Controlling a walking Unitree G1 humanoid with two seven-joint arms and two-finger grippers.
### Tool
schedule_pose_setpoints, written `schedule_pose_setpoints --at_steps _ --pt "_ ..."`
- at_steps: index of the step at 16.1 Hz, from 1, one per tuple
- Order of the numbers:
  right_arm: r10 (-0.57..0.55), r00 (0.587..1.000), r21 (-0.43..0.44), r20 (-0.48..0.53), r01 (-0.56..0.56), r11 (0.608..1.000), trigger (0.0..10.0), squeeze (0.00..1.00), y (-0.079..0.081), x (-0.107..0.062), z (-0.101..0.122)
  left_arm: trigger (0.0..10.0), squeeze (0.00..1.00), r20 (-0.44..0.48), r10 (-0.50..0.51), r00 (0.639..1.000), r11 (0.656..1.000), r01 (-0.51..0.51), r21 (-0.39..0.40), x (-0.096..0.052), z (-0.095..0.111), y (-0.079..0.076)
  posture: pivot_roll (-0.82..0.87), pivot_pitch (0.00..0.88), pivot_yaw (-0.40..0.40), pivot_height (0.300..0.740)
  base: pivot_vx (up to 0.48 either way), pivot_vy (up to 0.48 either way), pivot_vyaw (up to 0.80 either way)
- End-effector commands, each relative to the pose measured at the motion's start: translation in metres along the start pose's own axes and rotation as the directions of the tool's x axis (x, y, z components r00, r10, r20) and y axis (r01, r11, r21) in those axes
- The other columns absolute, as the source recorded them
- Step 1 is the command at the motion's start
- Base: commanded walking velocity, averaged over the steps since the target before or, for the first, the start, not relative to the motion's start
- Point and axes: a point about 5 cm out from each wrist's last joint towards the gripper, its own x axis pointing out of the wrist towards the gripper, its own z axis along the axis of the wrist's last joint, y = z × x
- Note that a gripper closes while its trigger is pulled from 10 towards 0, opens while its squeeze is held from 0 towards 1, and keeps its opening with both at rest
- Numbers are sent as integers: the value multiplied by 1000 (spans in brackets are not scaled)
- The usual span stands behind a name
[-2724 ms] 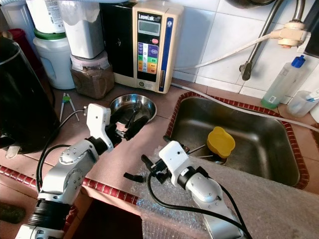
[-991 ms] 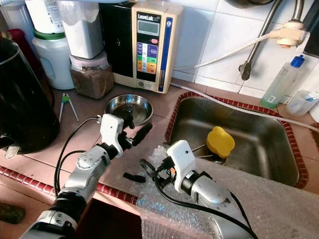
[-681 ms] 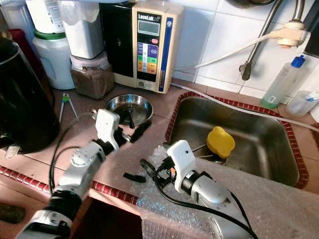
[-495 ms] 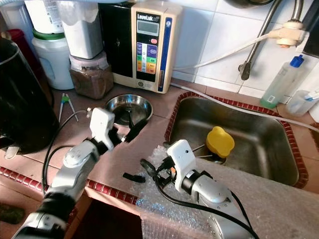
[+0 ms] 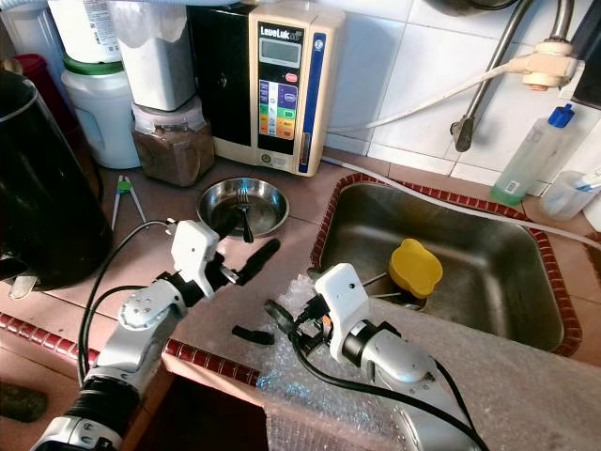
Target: Kitchen organization
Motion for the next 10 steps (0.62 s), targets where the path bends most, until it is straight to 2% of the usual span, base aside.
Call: schedule_pose_setpoints --at_steps 1,5,8,9,10 --pt "1 1000 -16 -5 -1 1000 10000 0 -2 -1 1 10000 1000 5 -36 999 999 35 25 3 0 -7 60 0 -70 740 0 0 0" --pt "4 1000 -12 -6 -4 1000 10000 0 -1 -1 1 10000 1000 2 -72 997 997 72 42 6 -5 -18 53 0 -71 740 0 0 0" --pt "-2 1000 -11 -9 2 1000 10000 0 -3 -3 1 10000 1000 -32 -122 992 990 124 68 6 -10 -23 50 0 -72 740 0 0 0" --pt "-3 1000 -11 -9 3 1000 10000 0 -3 -3 1 10000 110 -71 -168 983 983 173 68 5 -16 -28 50 0 -72 740 0 0 0" --pt "-2 1000 -12 -8 2 1000 10000 0 -2 -2 1 10000 0 -74 -166 983 983 171 72 5 -17 -28 51 0 -71 740 0 0 0"
